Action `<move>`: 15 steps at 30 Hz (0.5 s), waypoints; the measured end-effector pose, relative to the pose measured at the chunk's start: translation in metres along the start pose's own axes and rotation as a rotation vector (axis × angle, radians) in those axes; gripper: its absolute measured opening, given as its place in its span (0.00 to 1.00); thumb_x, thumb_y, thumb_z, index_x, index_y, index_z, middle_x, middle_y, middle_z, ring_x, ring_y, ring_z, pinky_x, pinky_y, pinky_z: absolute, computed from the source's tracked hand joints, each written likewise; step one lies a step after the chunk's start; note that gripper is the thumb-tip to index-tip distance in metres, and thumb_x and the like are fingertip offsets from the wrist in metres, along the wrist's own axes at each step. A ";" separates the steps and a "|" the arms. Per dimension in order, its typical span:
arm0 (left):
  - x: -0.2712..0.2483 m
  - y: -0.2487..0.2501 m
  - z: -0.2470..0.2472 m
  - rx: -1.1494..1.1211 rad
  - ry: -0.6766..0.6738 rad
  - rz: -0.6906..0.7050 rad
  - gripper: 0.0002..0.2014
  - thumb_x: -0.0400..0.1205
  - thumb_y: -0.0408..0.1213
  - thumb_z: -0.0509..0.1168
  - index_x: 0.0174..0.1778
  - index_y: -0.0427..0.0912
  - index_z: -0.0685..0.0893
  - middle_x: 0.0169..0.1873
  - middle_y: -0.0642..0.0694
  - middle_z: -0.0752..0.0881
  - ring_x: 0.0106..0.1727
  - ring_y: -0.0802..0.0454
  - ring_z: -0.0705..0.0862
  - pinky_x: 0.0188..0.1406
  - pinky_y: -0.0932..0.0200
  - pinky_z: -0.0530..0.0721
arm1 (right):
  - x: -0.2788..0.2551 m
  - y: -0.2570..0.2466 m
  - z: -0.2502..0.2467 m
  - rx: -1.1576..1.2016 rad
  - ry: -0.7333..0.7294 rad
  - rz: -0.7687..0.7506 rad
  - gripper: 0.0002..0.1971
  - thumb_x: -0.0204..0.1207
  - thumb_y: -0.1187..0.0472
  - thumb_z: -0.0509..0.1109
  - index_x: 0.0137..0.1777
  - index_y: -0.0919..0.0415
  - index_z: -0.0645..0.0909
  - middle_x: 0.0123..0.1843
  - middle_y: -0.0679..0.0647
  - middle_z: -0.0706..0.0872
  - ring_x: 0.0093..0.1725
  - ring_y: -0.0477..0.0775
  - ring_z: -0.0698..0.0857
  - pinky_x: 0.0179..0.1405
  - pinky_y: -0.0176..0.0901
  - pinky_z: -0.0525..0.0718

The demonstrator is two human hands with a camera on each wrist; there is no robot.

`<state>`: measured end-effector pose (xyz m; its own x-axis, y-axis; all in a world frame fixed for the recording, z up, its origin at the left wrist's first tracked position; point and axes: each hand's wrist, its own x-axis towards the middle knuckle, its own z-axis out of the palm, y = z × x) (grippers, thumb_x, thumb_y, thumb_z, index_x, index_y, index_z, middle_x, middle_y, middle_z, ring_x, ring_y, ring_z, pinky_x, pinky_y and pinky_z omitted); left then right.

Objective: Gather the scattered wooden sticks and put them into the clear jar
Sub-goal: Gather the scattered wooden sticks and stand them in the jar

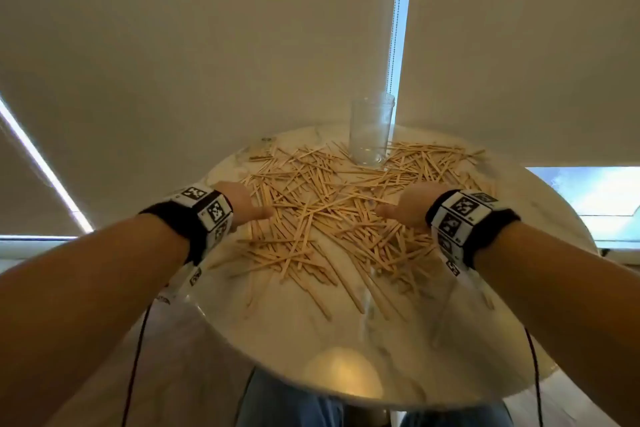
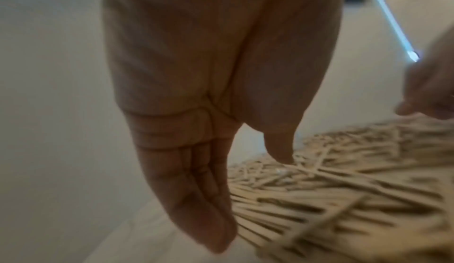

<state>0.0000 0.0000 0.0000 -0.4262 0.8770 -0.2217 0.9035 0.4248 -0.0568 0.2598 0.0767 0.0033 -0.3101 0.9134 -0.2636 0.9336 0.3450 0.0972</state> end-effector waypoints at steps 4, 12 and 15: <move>0.012 0.033 0.025 0.123 -0.108 0.017 0.45 0.71 0.80 0.55 0.55 0.37 0.85 0.49 0.41 0.85 0.51 0.43 0.85 0.54 0.53 0.83 | 0.016 -0.010 0.006 -0.039 -0.071 0.006 0.44 0.78 0.25 0.53 0.65 0.67 0.83 0.63 0.61 0.85 0.66 0.60 0.83 0.61 0.50 0.81; 0.033 0.079 0.030 0.009 -0.066 0.133 0.39 0.71 0.80 0.54 0.35 0.40 0.79 0.32 0.45 0.81 0.36 0.48 0.81 0.39 0.54 0.80 | 0.034 -0.021 0.008 0.031 -0.038 -0.050 0.34 0.79 0.30 0.62 0.56 0.65 0.84 0.49 0.56 0.81 0.52 0.56 0.82 0.48 0.44 0.79; 0.039 0.090 0.033 -0.041 -0.035 0.130 0.39 0.70 0.76 0.64 0.50 0.38 0.82 0.39 0.44 0.81 0.45 0.45 0.82 0.42 0.55 0.79 | 0.042 -0.022 0.009 0.034 -0.037 -0.070 0.29 0.75 0.33 0.70 0.46 0.64 0.82 0.48 0.56 0.83 0.47 0.55 0.81 0.48 0.45 0.84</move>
<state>0.0660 0.0654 -0.0457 -0.3029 0.9174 -0.2582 0.9483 0.3172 0.0144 0.2276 0.1052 -0.0184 -0.3683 0.8785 -0.3043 0.9157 0.3994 0.0447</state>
